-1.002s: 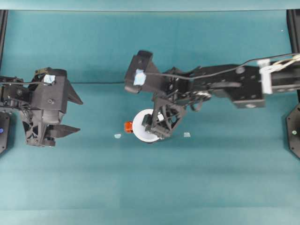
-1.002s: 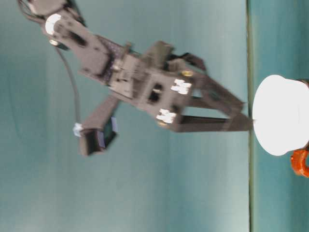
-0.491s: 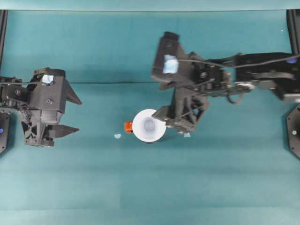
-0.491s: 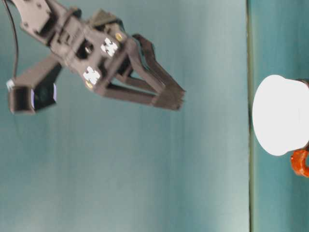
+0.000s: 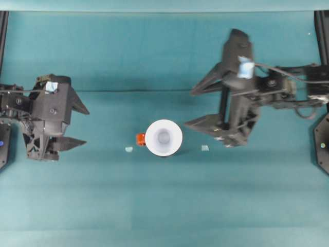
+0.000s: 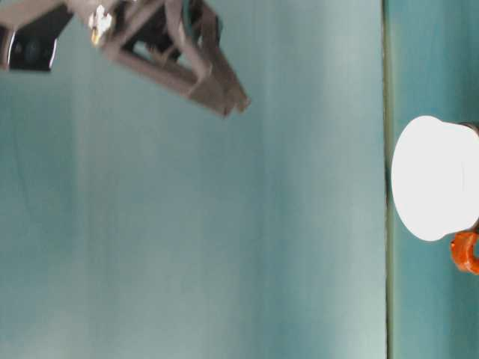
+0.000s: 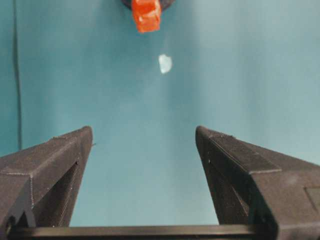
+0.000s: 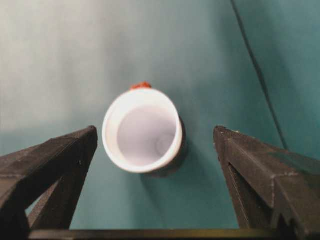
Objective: Put the paper cup into the moved red handle cup holder.
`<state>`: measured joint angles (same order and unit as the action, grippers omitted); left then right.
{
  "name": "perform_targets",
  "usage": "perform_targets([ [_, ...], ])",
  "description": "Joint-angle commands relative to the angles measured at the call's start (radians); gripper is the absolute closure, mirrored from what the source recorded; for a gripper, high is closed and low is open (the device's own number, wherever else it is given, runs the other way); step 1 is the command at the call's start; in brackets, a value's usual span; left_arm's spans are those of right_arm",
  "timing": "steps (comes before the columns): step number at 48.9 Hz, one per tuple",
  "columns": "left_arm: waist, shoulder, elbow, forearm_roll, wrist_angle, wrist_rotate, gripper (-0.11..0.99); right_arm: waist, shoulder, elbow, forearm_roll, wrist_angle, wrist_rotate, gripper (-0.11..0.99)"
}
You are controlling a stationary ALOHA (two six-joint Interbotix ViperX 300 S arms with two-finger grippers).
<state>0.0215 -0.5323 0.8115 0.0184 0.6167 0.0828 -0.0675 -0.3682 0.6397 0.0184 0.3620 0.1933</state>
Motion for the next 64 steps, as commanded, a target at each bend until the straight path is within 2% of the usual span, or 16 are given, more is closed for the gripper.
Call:
perform_targets([
  [1, -0.002, -0.008, -0.012, 0.003, -0.003, -0.002, 0.00, 0.003, -0.038, 0.008, -0.002, -0.009, -0.008, 0.03],
  [11, 0.000, -0.011, -0.011, 0.002, -0.008, -0.003, 0.00, 0.003, -0.061, 0.037, -0.003, -0.009, -0.011, 0.03],
  [31, -0.002, -0.023, -0.011, 0.003, -0.009, -0.005, 0.00, 0.005, -0.063, 0.037, -0.003, -0.009, -0.011, 0.03],
  [42, -0.002, -0.031, -0.006, 0.003, -0.012, -0.054, 0.00, 0.009, -0.063, 0.038, -0.003, -0.009, -0.012, 0.03],
  [54, 0.000, -0.031, -0.006, 0.003, -0.012, -0.058, 0.00, 0.011, -0.063, 0.038, -0.003, -0.009, -0.012, 0.03],
  [64, -0.002, -0.031, -0.008, 0.003, -0.014, -0.058, 0.00, 0.020, -0.067, 0.043, -0.003, -0.014, -0.017, 0.03],
])
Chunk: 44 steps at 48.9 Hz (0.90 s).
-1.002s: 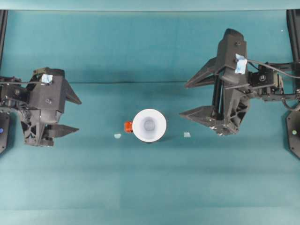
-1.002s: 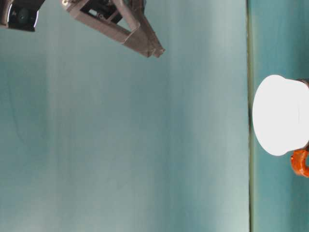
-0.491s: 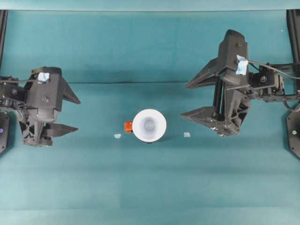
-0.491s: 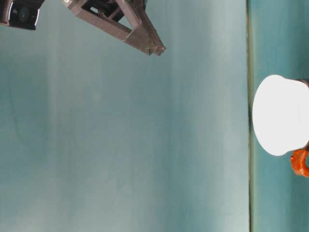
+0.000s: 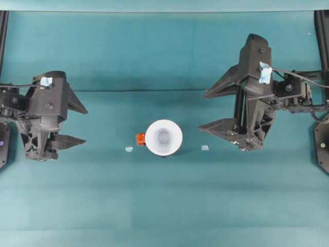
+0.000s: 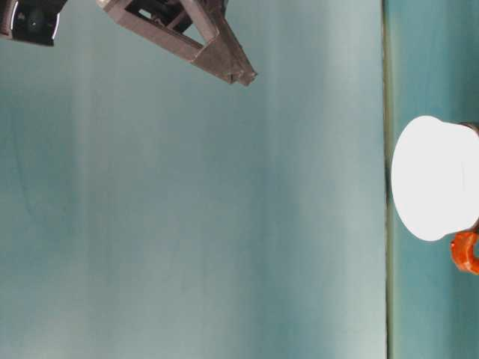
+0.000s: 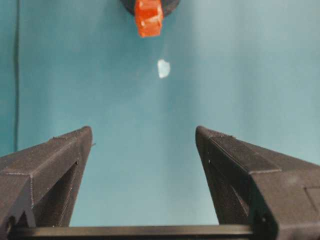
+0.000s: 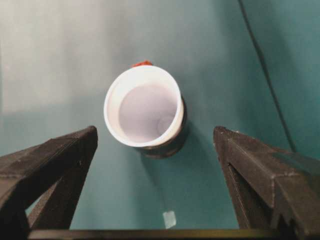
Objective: Put the paper cup into the moved red handle cup holder.
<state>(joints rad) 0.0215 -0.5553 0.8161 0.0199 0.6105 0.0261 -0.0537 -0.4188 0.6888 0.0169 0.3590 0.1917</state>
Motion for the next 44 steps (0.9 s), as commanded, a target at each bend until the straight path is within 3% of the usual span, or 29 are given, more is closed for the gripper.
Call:
perform_targets([
  [1, -0.002, -0.008, -0.011, 0.002, -0.006, -0.002, 0.00, 0.008, -0.018, -0.006, -0.003, -0.012, -0.017, 0.03],
  [10, -0.002, -0.008, -0.011, 0.000, -0.008, -0.003, 0.00, 0.023, -0.026, 0.000, -0.002, -0.011, -0.061, 0.03],
  [44, -0.002, -0.008, -0.011, 0.002, -0.008, -0.003, 0.00, 0.025, -0.026, 0.003, -0.002, -0.006, -0.061, 0.03],
])
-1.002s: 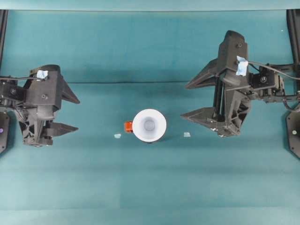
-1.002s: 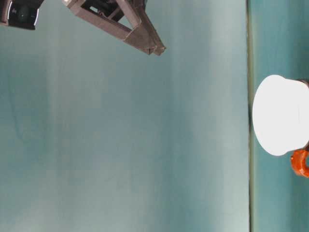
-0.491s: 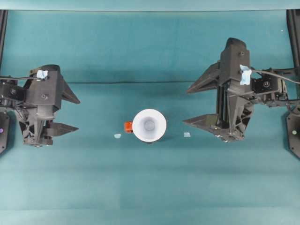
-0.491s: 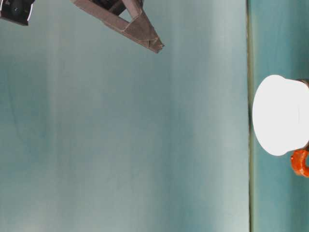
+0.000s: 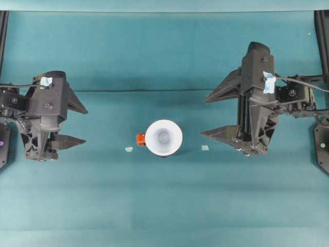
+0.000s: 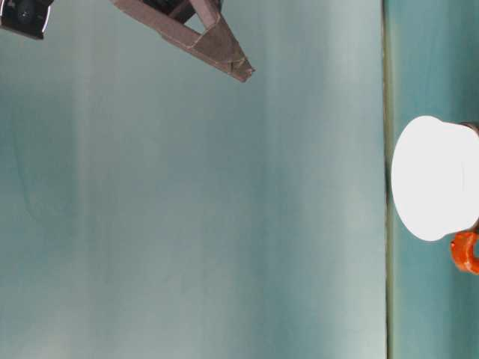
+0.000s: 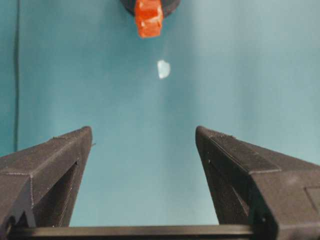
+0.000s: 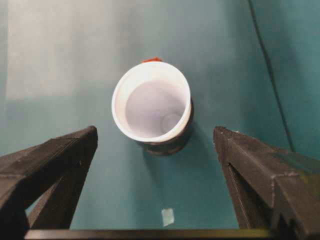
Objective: Put the paper cup into the moved red handle cup holder.
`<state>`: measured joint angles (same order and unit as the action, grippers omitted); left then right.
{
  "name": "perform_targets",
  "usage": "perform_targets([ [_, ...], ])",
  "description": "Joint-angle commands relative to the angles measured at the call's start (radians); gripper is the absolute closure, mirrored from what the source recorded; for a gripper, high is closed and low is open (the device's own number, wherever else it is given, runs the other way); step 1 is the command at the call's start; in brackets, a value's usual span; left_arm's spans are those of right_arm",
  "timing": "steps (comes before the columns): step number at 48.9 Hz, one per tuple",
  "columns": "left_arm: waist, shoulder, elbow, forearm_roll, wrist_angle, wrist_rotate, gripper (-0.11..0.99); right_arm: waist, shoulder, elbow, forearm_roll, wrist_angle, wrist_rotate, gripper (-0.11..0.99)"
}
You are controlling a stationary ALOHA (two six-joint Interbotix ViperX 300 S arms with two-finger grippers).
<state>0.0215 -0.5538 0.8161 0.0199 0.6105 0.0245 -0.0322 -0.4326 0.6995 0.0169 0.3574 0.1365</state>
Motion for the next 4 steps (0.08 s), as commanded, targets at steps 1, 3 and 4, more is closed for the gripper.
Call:
perform_targets([
  [1, 0.000, -0.009, -0.011, 0.000, -0.006, -0.002, 0.00, 0.003, -0.012, -0.008, -0.002, -0.005, -0.008, 0.03],
  [3, -0.002, -0.009, -0.011, 0.002, -0.006, -0.002, 0.00, 0.003, -0.014, -0.008, -0.003, -0.005, -0.008, 0.03],
  [4, -0.002, -0.009, -0.011, 0.002, -0.006, -0.002, 0.00, 0.003, -0.012, -0.009, -0.002, -0.005, -0.008, 0.03],
])
